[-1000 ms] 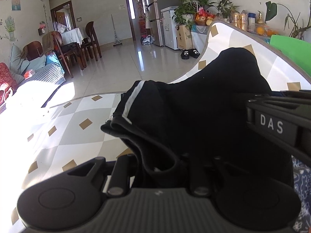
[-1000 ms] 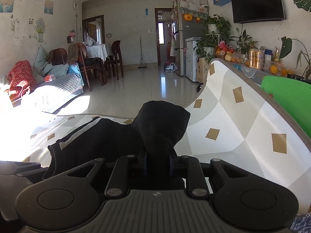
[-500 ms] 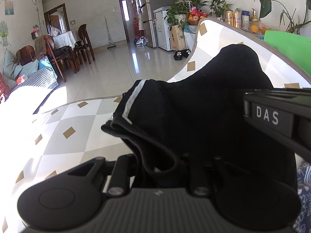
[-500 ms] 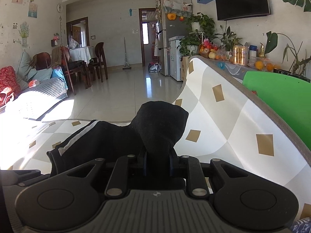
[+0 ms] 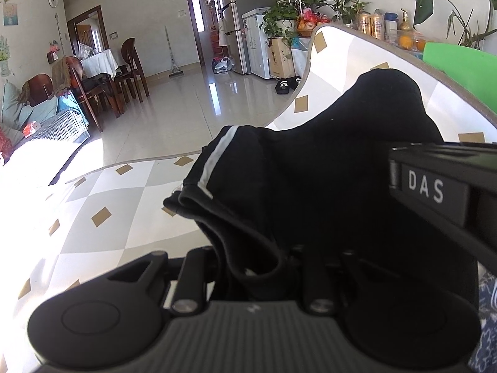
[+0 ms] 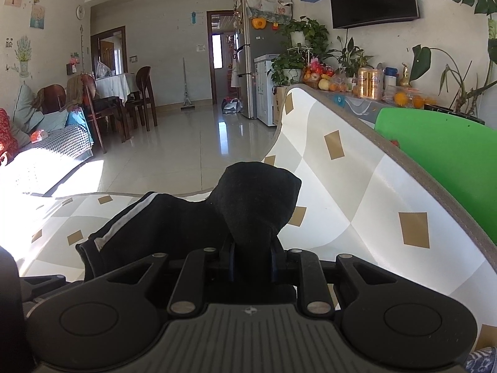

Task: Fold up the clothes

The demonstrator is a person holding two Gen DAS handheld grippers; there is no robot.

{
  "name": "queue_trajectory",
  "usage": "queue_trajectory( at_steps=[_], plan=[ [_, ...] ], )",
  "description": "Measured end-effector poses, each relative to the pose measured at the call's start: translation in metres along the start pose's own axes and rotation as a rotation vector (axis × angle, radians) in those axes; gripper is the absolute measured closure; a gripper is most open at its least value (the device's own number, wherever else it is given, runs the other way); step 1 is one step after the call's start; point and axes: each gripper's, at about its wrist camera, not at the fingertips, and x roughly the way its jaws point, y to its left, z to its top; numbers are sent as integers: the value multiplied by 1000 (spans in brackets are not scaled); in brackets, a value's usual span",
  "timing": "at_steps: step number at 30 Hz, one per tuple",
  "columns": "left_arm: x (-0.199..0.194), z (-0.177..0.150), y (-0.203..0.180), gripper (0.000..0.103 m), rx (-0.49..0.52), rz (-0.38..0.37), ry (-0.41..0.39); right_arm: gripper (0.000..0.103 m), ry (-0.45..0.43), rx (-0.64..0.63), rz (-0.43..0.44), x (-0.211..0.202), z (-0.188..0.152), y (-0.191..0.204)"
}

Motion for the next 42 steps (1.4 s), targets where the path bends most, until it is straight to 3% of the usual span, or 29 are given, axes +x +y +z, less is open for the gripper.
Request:
queue_trajectory(
  at_steps=[21, 42],
  plan=[
    [4, 7, -11, 81, 21, -13, -26, 83, -17, 87, -42, 2, 12, -24],
    [25, -5, -6, 81, -5, -1, 33, 83, 44, 61, -39, 28, -2, -19]
  ],
)
